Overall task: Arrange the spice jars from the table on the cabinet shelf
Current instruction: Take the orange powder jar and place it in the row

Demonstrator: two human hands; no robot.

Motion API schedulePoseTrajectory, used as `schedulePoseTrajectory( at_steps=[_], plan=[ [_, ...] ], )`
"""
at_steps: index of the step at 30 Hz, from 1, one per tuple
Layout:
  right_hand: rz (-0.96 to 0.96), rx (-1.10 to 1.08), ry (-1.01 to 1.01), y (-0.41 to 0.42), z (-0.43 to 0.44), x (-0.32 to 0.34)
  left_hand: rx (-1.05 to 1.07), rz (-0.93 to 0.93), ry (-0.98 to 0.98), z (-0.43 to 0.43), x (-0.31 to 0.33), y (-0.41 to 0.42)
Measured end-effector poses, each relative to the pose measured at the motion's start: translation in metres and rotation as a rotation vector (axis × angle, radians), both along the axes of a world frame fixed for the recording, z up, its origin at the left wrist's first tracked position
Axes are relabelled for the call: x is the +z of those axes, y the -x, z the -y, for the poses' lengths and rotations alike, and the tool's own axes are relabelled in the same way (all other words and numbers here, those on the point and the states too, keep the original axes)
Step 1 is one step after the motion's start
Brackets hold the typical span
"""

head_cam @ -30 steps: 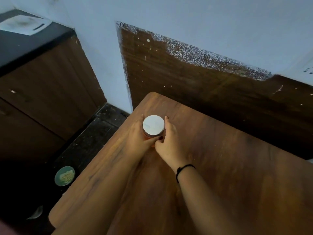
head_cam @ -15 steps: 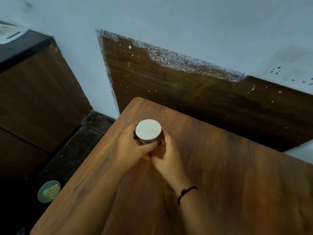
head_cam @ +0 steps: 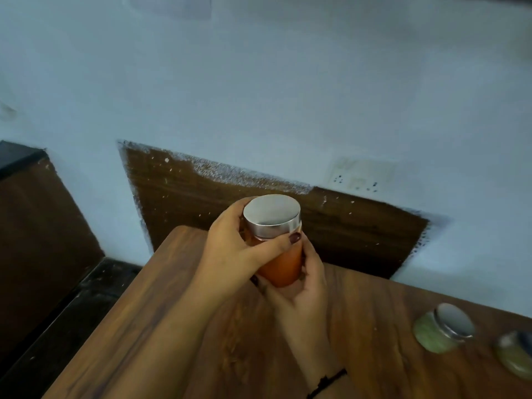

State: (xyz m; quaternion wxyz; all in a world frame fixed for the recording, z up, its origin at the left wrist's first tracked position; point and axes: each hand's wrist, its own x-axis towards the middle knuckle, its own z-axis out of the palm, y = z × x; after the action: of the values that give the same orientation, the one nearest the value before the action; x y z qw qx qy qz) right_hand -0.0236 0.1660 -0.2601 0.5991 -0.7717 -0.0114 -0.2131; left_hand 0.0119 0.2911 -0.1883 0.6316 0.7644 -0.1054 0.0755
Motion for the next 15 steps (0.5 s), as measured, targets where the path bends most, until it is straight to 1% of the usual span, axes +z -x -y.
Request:
schedulePoseTrajectory(
  at_steps=[2, 3, 6, 10, 12, 15],
  plan=[
    [0.045, -0.038, 0.03, 0.01, 0.013, 0.025, -0.045, 0.015, 0.059, 0.011, 0.023, 0.009],
    [0.066, -0.042, 0.009, 0.015, 0.019, 0.035, -0.078, 0.021, 0.09, 0.015, 0.033, 0.014],
    [0.105, 0.007, -0.167, 0.033, 0.035, 0.075, -0.185, 0.04, 0.202, 0.029, 0.063, 0.03],
    [0.133, 0.074, -0.242, 0.059, 0.052, 0.122, -0.239, 0.086, 0.332, 0.046, 0.096, 0.054],
    [0.148, 0.126, -0.313, 0.069, 0.06, 0.143, -0.268, 0.093, 0.353, 0.055, 0.109, 0.065],
    [0.151, 0.207, -0.458, 0.083, 0.071, 0.168, -0.314, 0.146, 0.332, 0.07, 0.128, 0.082]
  ],
)
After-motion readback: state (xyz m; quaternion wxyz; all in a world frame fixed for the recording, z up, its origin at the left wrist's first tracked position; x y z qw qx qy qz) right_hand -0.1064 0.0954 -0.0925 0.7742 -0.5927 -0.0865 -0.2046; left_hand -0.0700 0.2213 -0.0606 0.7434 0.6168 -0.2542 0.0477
